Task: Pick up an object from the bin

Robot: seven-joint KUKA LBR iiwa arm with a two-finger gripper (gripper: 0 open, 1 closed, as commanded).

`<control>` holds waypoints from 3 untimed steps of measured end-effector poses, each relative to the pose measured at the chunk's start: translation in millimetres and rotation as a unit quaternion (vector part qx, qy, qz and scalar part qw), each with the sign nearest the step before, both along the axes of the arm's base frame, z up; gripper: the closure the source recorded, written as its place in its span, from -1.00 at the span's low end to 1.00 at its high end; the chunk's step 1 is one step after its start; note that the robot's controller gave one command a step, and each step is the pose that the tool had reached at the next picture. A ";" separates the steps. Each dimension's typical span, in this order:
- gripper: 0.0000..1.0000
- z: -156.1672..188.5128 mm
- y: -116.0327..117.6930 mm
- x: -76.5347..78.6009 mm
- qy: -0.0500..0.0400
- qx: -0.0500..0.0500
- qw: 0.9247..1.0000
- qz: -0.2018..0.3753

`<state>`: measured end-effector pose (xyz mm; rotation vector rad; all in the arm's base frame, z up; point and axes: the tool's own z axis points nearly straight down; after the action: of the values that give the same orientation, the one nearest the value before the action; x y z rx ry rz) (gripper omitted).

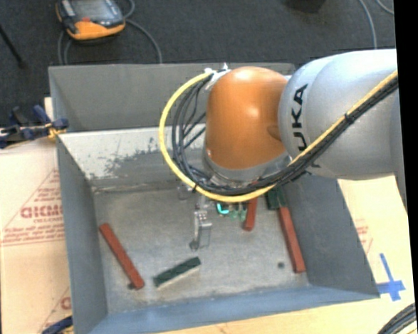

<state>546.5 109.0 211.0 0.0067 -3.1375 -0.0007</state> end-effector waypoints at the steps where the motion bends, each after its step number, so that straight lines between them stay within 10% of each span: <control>1: -1.00 4.3 -0.5 1.7 -0.004 0.000 1.000 -0.002; 3: -1.00 -57.1 20.8 -56.6 -0.002 0.000 0.997 0.081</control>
Offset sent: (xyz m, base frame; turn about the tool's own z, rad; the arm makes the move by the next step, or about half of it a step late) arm -0.0442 0.0140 -0.1410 -0.3298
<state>489.9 129.8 153.8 0.2596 -3.1299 -0.0008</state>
